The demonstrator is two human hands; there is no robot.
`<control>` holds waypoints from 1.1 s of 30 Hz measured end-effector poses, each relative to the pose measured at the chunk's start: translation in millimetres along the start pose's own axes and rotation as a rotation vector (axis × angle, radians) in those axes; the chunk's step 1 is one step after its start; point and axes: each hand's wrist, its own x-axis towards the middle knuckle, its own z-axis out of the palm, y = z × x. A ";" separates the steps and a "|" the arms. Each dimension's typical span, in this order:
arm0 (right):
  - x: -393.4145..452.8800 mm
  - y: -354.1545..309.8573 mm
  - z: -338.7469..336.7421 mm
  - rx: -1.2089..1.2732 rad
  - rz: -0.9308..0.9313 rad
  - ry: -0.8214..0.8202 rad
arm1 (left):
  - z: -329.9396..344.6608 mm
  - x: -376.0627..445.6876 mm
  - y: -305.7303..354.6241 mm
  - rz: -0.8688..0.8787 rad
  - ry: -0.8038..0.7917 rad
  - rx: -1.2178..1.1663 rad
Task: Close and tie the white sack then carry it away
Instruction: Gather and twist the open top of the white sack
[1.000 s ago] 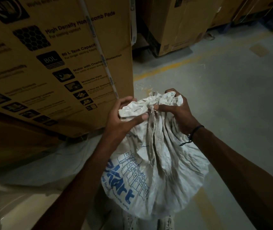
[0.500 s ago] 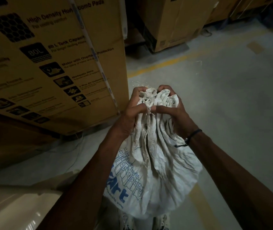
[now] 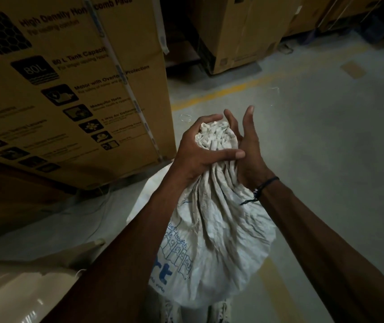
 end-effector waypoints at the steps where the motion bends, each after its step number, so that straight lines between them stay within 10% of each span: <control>1: 1.0 -0.5 -1.8 -0.030 0.002 -0.002 | 1.6 -2.0 -0.2 0.011 0.013 0.002; 9: -1.1 6.5 -5.9 0.006 -0.024 0.098 | 20.5 -4.3 -5.7 0.126 0.177 0.039; 19: -43.7 33.4 -29.1 -0.618 -0.350 0.063 | 31.6 -12.5 9.9 0.200 0.402 0.029; 24: -70.9 55.4 -42.1 -0.788 -0.399 -0.218 | 29.7 -26.4 16.9 0.107 0.238 0.082; 33: -54.1 35.0 -11.9 -0.696 -0.542 0.075 | 16.8 -49.2 79.8 -0.276 -0.099 0.008</control>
